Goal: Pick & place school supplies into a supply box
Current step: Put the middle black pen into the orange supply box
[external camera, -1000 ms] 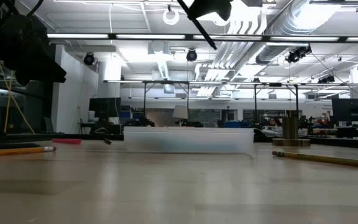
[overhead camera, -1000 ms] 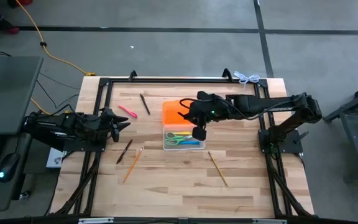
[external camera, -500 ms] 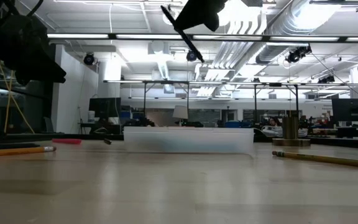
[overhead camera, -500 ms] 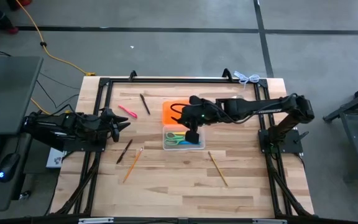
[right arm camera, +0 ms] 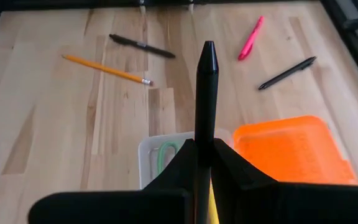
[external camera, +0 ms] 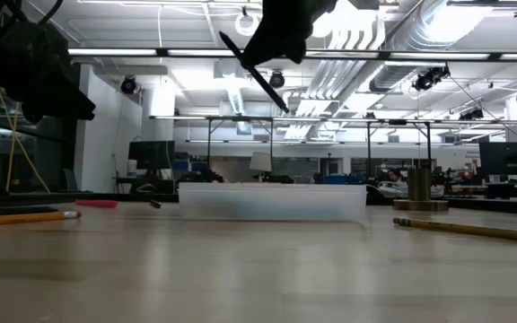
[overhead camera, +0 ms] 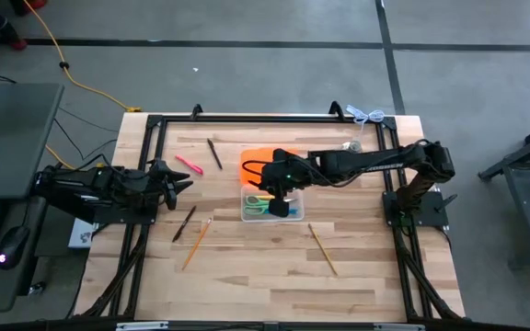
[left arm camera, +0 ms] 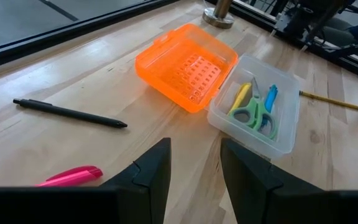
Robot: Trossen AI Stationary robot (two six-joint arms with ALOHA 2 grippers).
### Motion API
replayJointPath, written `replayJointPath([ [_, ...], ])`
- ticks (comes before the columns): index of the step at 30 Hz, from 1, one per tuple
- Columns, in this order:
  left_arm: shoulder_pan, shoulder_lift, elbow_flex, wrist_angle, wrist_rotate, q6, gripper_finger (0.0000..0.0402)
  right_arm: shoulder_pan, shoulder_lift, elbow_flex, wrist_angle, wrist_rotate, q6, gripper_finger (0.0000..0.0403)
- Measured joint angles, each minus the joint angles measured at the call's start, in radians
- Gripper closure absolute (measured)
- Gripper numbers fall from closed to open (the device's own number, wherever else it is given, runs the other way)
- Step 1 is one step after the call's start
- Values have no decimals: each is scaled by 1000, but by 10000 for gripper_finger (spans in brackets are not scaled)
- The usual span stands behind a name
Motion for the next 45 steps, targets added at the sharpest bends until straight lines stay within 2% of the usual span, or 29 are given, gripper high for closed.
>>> replayJointPath([
  [18,0,0,0,-12,0,0,231,2,97,0,-9,-65,-2,392],
  [34,0,0,0,-12,-1,0,231,2,99,0,-46,-49,-11,392],
  [45,0,0,0,-8,6,-3,231,2,146,0,-86,-48,-3,392],
])
